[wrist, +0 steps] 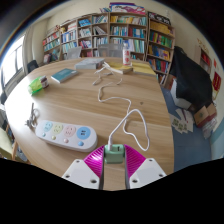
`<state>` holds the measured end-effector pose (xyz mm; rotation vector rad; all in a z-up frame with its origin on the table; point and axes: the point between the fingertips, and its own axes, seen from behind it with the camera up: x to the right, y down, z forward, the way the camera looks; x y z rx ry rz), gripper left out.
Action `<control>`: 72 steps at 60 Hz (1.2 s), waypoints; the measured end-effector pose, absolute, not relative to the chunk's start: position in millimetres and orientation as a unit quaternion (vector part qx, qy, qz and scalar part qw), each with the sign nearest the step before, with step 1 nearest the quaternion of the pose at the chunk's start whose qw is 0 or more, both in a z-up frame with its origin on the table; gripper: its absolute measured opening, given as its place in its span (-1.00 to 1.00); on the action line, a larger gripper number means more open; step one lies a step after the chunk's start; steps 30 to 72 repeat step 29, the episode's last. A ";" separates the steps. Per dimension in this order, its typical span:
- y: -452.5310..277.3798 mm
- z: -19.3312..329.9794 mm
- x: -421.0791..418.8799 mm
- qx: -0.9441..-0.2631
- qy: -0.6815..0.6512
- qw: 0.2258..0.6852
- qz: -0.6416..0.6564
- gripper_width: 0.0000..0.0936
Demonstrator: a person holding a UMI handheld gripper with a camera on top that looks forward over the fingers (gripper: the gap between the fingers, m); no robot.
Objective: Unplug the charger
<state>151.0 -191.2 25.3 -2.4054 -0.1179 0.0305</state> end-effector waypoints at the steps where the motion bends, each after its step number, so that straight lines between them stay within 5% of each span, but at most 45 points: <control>1: -194.0 20.0 150.4 -0.935 -0.047 0.352 0.011 -0.37; 13: -179.7 15.0 144.0 -0.935 -0.040 0.351 0.011 -0.20; 21: -171.5 36.4 150.6 -0.928 -0.025 0.372 -0.010 0.58; 26: -172.8 51.6 145.7 -0.923 -0.013 0.384 -0.011 0.80; 72: -180.2 63.8 144.7 -0.922 -0.007 0.388 -0.013 0.82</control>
